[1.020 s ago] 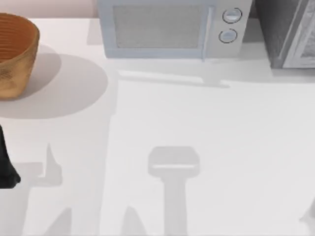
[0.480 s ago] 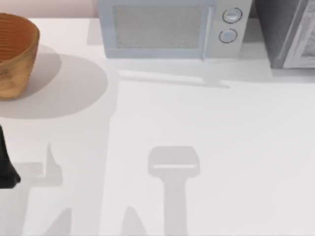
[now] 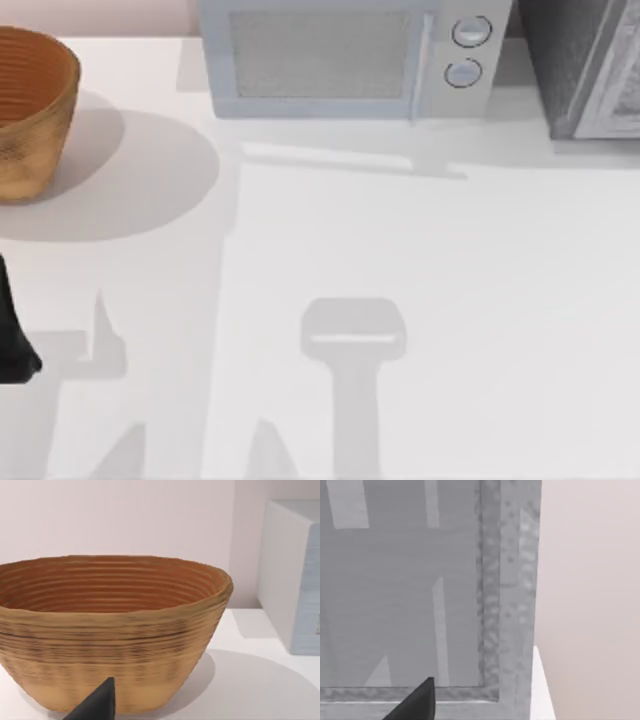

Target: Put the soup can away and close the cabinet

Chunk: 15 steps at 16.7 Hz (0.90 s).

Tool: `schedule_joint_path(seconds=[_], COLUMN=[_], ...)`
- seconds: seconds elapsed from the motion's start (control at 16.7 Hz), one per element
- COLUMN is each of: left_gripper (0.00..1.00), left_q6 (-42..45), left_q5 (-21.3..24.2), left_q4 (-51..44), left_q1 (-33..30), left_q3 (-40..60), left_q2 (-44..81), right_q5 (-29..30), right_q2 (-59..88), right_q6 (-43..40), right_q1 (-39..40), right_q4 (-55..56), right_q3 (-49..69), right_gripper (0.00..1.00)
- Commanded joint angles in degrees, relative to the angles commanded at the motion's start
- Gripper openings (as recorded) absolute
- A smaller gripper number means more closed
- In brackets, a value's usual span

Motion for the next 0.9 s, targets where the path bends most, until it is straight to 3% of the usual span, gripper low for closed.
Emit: schedule_joint_path(seconds=[0.6, 0.9], left_gripper=[1.00, 1.00], left_q6=[0.00, 0.00], left_q5=[0.00, 0.00], left_q4=[0.00, 0.00], left_q1=[0.00, 0.00], left_q3=[0.00, 0.00], left_q2=[0.00, 0.00], right_q5=[-0.85, -0.25], right_q2=[-6.64, -10.67], right_q6=[-0.09, -0.26], right_q1=[-0.76, 0.01], right_q4=[-54.27, -71.35], right_q3=[44.59, 60.24], right_gripper=[1.00, 1.00])
